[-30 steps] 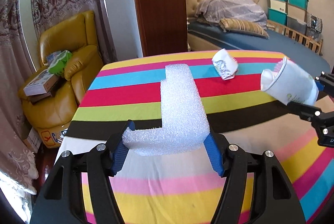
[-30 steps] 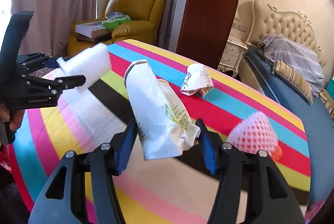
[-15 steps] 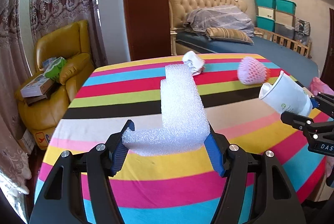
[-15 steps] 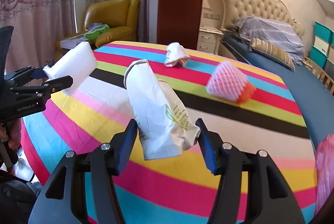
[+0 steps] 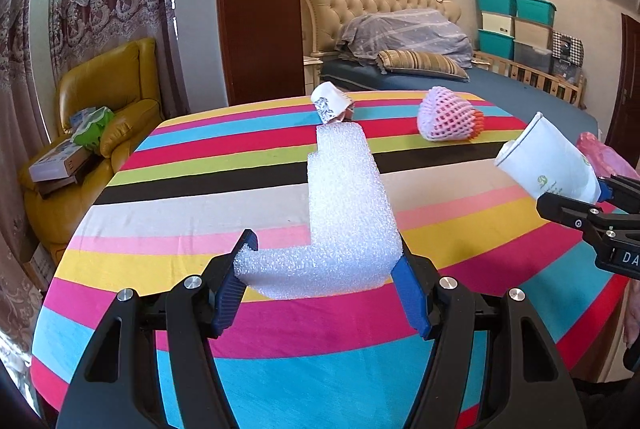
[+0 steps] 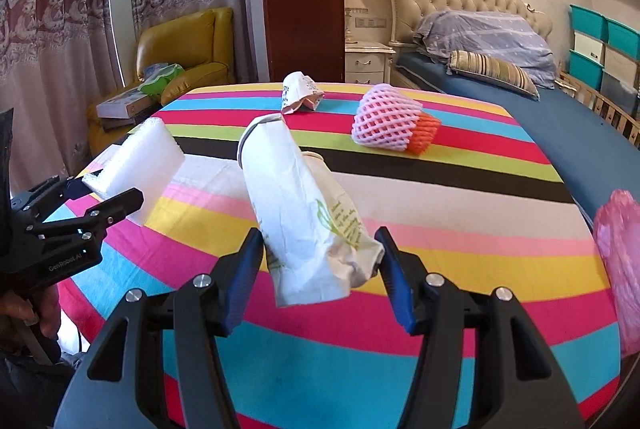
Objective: Collect trash
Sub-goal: 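Carry the foam piece and paper cup to the pink bin and release both, then move both open tools back over the table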
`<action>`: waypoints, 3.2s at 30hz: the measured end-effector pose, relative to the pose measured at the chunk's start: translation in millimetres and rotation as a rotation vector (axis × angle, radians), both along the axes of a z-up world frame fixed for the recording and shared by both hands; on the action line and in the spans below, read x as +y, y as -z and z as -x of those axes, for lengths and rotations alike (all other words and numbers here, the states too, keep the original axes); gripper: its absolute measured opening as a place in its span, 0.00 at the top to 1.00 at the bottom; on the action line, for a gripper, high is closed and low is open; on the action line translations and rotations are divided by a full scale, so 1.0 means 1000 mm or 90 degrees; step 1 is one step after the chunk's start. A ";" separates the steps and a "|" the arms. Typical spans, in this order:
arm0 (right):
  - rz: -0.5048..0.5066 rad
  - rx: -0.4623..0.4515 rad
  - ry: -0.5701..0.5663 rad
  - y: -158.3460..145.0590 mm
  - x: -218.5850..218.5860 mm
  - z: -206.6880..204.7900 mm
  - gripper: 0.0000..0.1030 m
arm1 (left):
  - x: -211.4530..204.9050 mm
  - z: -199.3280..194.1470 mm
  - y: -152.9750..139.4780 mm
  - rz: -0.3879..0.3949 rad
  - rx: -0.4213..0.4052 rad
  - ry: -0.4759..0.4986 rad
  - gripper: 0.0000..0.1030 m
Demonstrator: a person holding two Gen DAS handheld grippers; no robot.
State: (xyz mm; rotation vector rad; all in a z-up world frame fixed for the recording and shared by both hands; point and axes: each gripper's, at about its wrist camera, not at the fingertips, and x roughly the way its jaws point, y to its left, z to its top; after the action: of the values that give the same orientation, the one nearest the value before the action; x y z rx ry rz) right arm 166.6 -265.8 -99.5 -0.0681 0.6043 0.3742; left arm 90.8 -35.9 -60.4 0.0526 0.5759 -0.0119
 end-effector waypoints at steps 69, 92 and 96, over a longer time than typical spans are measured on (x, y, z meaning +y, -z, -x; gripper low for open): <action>-0.012 0.001 0.469 0.041 -0.437 -0.030 0.46 | -0.449 -0.134 -0.019 0.058 0.068 0.563 0.38; -0.007 -0.049 0.342 -0.013 -0.311 -0.028 0.22 | -0.283 -0.122 -0.033 0.024 0.009 0.393 0.13; 0.004 -0.035 0.261 -0.012 -0.242 -0.055 0.18 | -0.214 -0.115 -0.032 -0.007 0.001 0.309 0.13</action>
State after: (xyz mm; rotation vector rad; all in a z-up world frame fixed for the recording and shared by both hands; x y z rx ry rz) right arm 221.6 -508.0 -87.4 0.0395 0.5490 -0.0269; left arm 205.9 -249.5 -28.9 0.2028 0.5532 -0.4805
